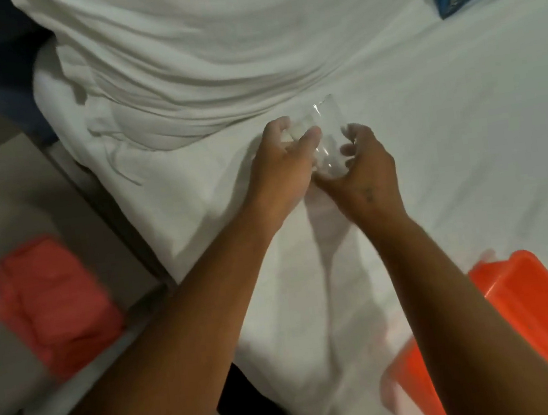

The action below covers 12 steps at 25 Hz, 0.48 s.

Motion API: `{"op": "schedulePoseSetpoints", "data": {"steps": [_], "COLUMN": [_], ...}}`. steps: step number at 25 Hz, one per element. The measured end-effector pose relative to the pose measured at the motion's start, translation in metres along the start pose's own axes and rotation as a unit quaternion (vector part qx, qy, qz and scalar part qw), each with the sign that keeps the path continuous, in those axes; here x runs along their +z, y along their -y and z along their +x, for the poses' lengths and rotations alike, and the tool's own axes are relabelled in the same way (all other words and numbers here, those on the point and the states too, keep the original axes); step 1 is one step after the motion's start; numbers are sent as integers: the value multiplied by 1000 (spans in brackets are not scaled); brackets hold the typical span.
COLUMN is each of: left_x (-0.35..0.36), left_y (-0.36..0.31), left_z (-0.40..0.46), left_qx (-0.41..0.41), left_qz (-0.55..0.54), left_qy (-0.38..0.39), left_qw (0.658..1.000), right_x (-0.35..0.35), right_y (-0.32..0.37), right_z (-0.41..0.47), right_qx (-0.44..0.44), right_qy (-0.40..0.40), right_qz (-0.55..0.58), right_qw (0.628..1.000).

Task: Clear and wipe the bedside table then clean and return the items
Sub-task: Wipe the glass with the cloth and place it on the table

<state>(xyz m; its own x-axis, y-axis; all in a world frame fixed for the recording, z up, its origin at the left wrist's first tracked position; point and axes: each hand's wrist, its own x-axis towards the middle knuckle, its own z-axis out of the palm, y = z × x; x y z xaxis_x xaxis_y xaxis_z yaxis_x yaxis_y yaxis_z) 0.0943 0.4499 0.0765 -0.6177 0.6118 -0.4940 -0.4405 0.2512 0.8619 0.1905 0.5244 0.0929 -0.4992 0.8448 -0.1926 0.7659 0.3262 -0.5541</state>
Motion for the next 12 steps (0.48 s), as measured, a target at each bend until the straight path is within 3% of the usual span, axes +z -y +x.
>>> {"op": "schedulePoseSetpoints", "data": {"steps": [2,5,8,10,12], "left_x": [-38,-136,-241,-300,-352], "left_y": [7,32,75,103,134], "left_z": [-17,-51,-81,-97,-114], "left_qx": [-15,-35,-28,-11,-6], "left_qz": [-113,-285,-365,-381,-381], "left_qy": [-32,-50,-205,-269,-303], "left_qw": [993,956,908,885,874], "right_x": [25,84,160,216,280], "right_y": [33,94,132,145,153], "right_z": [-34,-102,-144,-155,-165], "right_qx": [-39,-153,-224,-228,-249], "right_qy": [7,91,233,271,294], "right_qz": [60,121,173,149,40], "right_qw": [997,977,931,923,922]}}
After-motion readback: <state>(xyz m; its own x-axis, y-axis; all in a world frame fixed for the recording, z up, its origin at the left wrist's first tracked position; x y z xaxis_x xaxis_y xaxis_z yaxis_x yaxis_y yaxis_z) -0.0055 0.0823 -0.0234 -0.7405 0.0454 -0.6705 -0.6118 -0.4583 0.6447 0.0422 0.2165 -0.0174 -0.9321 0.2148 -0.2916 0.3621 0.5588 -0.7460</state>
